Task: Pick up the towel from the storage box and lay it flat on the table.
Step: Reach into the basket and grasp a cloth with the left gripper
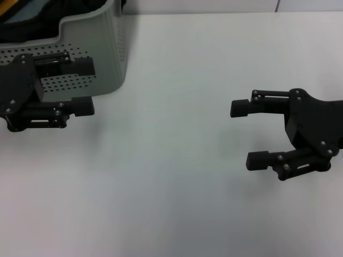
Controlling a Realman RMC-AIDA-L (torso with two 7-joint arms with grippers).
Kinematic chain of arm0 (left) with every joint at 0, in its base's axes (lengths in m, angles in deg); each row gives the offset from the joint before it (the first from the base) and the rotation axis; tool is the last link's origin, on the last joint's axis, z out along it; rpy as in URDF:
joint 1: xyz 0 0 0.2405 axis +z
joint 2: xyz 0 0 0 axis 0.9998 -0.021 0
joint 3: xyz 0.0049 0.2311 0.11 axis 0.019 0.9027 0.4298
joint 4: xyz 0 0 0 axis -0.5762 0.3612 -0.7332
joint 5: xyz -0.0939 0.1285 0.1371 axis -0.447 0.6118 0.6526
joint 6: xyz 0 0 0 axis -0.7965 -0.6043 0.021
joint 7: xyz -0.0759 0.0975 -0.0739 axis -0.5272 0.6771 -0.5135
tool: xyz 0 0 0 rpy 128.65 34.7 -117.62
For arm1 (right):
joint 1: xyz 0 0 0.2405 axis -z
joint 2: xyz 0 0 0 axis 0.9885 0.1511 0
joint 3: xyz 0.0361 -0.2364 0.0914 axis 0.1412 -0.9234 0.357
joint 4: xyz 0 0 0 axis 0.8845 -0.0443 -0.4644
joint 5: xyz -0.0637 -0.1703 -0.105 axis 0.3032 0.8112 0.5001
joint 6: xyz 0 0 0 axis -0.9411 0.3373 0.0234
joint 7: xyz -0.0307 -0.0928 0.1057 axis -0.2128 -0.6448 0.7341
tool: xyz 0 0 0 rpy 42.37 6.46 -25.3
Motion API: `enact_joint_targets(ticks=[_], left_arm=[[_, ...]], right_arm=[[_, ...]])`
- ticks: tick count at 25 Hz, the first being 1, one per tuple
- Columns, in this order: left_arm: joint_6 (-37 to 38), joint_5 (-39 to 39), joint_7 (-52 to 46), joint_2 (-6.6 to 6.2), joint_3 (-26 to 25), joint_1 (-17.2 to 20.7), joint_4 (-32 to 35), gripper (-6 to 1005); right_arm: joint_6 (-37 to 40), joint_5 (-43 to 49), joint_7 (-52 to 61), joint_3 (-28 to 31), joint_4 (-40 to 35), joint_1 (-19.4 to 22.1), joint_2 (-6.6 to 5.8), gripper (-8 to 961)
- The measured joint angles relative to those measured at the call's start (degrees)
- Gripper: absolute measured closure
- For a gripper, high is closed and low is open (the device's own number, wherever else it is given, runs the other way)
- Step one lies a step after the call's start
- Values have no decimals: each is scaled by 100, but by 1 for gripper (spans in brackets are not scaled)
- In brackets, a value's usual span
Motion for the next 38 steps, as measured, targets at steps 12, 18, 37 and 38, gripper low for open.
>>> enact_joint_targets(ticks=[12,18,37,38], left_arm=[[-7,-40,-253,11,-39,-22,9,240],[-10,-33,-245,-25,-39,-62,9,239],[-1150,22,-1283,480,-1140,-155,2061,240],[-1509,189,-1606,531,-1144,-166,2530,240]], right_arm=[[44,0,21,48,-16,85,-87,95],[81,30,20,206,-16,72,-59,96],[-536,53,-206,565,52,69,-18,98],[-630,70,-225,557,65,80,-3,98]])
